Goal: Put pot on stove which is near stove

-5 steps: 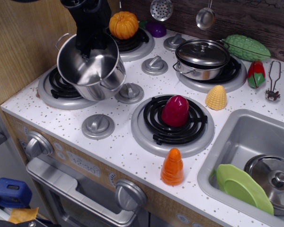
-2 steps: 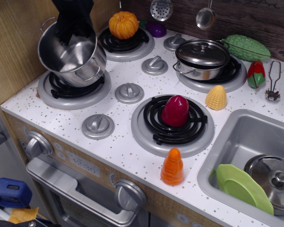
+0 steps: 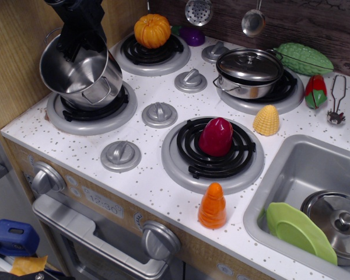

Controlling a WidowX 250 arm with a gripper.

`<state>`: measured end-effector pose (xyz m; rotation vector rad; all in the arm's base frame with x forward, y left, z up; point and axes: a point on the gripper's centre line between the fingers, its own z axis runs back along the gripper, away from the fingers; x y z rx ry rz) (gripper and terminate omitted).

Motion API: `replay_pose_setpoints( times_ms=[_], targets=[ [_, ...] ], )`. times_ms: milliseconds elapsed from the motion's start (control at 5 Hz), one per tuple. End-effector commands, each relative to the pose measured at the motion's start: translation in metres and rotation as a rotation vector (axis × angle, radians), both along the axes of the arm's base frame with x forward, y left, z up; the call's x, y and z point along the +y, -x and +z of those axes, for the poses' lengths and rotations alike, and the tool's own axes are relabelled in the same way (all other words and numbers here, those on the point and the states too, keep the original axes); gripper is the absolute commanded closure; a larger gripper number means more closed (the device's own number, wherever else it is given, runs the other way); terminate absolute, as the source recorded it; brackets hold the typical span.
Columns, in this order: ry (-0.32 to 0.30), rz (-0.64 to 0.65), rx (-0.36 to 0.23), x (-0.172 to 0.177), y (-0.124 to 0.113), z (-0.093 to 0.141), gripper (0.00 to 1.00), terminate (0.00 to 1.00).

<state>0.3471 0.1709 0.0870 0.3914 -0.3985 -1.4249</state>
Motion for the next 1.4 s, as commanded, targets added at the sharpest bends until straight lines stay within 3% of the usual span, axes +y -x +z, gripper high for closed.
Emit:
replay_pose_setpoints(
  times_ms=[0, 200, 1000, 1200],
  targets=[
    [-0.01, -0.007, -0.042, 0.0141, -0.0028, 0.008, 0.0, 0.0],
    [0.016, -0.027, -0.043, 0.0166, -0.0028, 0.0046, 0.0, 0.0],
    [0.016, -0.027, -0.043, 0.0166, -0.0028, 0.0046, 0.0, 0.0],
    [0.016, -0.027, -0.043, 0.0166, -0.0028, 0.0046, 0.0, 1.0]
  ],
)
